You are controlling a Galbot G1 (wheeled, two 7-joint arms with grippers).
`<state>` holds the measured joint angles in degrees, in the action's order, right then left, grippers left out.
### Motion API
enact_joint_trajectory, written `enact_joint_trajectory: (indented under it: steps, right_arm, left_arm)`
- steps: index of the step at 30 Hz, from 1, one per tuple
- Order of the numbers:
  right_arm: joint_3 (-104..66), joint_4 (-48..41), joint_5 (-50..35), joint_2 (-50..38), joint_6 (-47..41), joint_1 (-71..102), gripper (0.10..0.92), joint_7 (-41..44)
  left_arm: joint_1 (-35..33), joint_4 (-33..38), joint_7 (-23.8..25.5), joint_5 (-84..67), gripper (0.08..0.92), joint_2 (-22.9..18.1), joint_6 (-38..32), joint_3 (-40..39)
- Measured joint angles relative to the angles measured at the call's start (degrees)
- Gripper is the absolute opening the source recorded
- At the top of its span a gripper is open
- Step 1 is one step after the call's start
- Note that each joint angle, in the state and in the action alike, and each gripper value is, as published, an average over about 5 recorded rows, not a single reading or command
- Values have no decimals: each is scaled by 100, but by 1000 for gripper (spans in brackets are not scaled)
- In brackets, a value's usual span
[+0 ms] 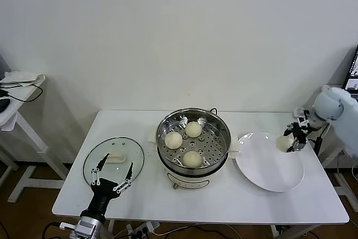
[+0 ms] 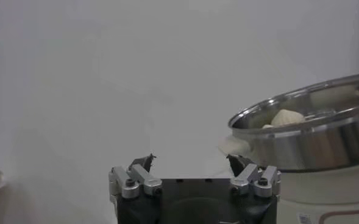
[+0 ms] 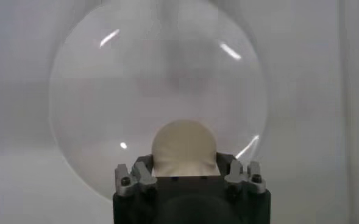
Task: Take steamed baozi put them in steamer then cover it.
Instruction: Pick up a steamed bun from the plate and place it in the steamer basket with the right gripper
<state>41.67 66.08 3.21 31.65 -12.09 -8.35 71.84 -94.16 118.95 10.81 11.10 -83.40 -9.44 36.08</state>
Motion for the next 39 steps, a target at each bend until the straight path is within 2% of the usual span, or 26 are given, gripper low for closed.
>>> enact_joint_trajectory:
  steps: [9, 19, 28, 39]
  right_arm:
    - [2061, 1516, -1452, -295, -865, -2106, 686, -204]
    - [3644, 2634, -2884, 302, -1723, -3833, 682, -626]
    - [3979, 2718, -3317, 1174, -2154, -4020, 682, -832]
    - [3829, 2115, -3051, 2030, -2249, -3417, 680, -848]
  left_arm:
    - [-19, 43, 3, -4, 823, 67, -59, -5]
    - [-6, 94, 6, -13, 823, 85, -116, -17]
    - [17, 90, 9, -60, 823, 102, -124, 50]
    - [82, 13, 16, -141, 823, 91, -105, 148]
